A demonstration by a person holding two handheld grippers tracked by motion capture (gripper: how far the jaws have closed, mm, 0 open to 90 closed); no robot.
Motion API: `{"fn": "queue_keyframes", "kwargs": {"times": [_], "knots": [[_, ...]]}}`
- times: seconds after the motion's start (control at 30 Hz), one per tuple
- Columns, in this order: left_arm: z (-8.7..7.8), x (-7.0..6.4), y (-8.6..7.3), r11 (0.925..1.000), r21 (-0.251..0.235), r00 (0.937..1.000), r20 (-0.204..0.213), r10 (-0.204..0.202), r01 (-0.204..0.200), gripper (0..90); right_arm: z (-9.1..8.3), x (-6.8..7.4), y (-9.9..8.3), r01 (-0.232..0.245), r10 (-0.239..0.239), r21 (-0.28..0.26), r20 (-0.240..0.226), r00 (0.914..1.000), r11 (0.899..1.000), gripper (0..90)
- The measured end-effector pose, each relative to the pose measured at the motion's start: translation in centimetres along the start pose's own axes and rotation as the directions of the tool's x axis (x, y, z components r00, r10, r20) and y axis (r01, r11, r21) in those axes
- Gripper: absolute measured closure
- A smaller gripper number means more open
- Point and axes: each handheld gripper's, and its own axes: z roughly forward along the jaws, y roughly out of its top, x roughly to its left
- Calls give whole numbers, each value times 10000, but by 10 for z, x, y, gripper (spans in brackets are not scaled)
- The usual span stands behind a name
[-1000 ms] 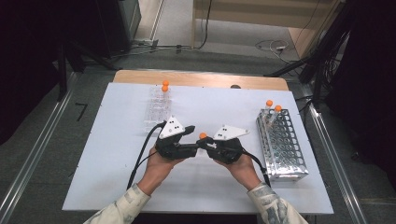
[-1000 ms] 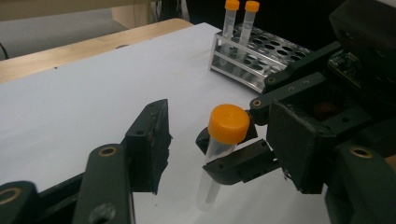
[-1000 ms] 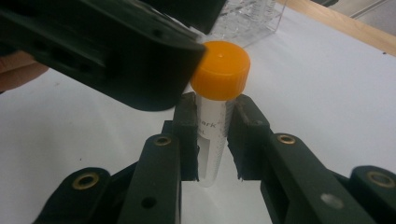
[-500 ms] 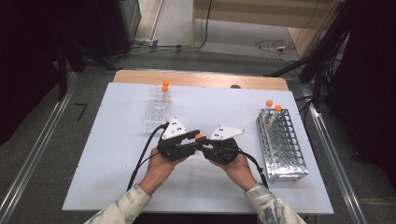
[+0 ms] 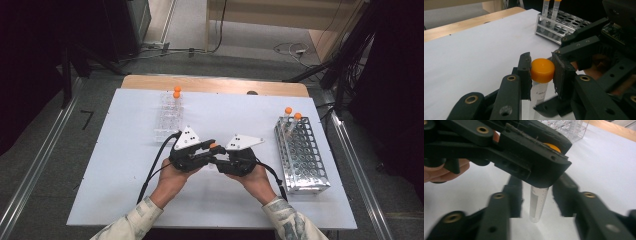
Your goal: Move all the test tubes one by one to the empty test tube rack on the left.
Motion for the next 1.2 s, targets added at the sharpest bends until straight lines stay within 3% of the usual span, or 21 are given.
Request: {"fn": "queue_keyframes", "kwargs": {"times": [0.1,0.2,0.37,0.5,0.83,1.1,1.2], "knots": [[-2,3,0,10000,35,9999,-106,-54,55,706,-2,-1,-1,25,-27,134,165,9999,9999,361],[-5,9,4,9998,-100,9995,-246,-201,198,706,-8,-4,-2,-244,240,130,295,9993,9996,287],[-10,25,13,9973,-457,9966,-560,-608,583,706,-19,-11,-5,-592,589,36,529,9969,9982,237],[-10,39,20,9966,-483,9915,-1086,-718,669,706,-24,-13,-7,-707,704,24,639,9955,9975,215],[-16,78,37,9888,-899,9682,-2103,-1357,1191,706,-25,-13,-9,-788,776,163,662,9948,9968,206],[-19,104,49,9858,-1000,9473,-2786,-1581,1352,706,-20,-10,-10,-714,695,315,589,9958,9969,207],[-20,110,53,9846,-1124,9423,-2931,-1616,1339,706,-20,-11,-10,-747,727,317,606,9955,9967,208]]}}
